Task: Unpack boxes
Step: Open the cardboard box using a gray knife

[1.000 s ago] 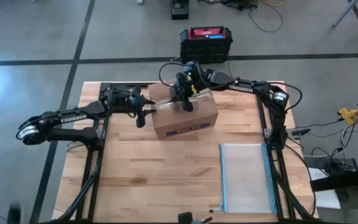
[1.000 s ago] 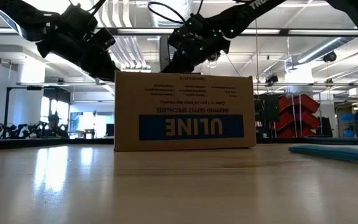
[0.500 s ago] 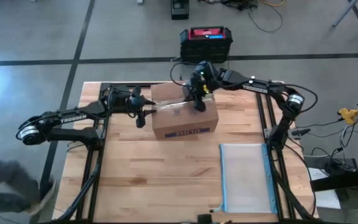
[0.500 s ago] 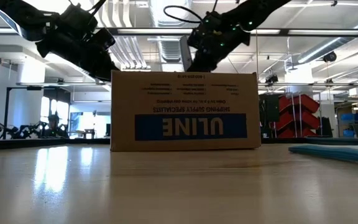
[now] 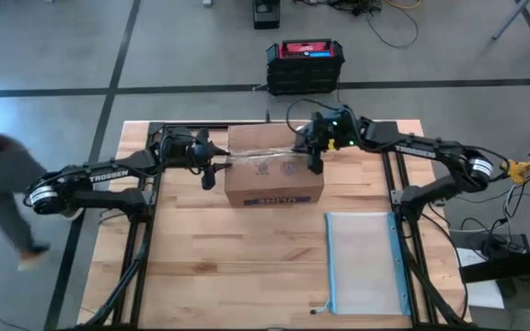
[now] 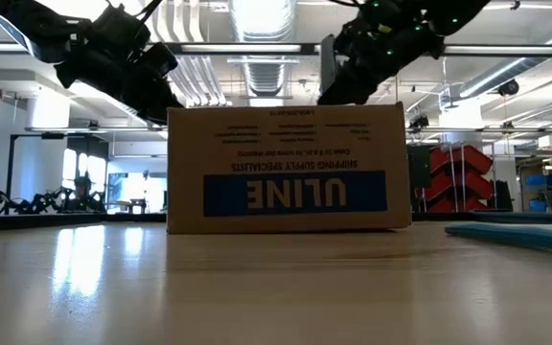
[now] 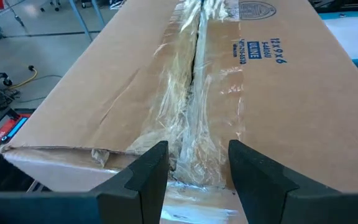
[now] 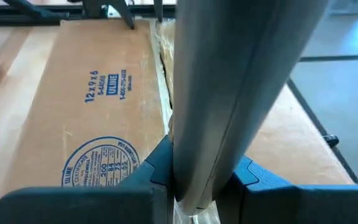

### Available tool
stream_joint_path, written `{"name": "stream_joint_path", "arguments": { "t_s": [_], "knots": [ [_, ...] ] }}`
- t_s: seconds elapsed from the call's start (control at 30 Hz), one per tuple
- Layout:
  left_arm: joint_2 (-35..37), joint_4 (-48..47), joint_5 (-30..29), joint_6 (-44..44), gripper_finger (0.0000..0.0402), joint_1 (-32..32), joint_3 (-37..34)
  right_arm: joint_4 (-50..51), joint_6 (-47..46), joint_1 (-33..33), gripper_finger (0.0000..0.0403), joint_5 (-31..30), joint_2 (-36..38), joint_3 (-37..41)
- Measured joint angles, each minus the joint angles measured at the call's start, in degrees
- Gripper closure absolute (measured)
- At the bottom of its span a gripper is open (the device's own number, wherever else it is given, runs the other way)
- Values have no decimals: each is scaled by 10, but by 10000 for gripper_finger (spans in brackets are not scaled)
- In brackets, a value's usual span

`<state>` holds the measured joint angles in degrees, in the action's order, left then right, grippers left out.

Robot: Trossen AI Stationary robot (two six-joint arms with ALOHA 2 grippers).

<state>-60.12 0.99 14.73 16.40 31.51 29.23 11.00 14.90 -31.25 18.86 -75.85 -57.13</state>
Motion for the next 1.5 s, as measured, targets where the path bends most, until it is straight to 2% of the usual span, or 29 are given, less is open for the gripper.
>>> {"name": "stream_joint_path", "arguments": {
  "t_s": [0.13,0.37,0.5,0.67,0.83,1.03,1.23,1.5],
  "knots": [
    [4,-4,0,5,246,0,-1,-11,-7,0,353,-38,24,17],
    [57,-47,-5,20,246,0,-1,-17,-9,3,353,-27,27,25],
    [103,-68,-7,21,246,0,-4,-57,-7,8,353,-26,27,26],
    [127,22,-4,4,246,-1,-3,-92,0,13,353,1,21,27],
    [78,138,28,-18,246,-3,-3,-145,9,11,353,45,-16,28],
    [-49,232,32,-33,246,-19,-2,-163,27,11,353,64,-50,25],
    [-122,211,29,-46,246,-21,19,-155,38,4,353,67,-50,23],
    [-86,113,19,-38,246,-21,23,-90,47,-14,353,69,-27,24]
  ]
}}
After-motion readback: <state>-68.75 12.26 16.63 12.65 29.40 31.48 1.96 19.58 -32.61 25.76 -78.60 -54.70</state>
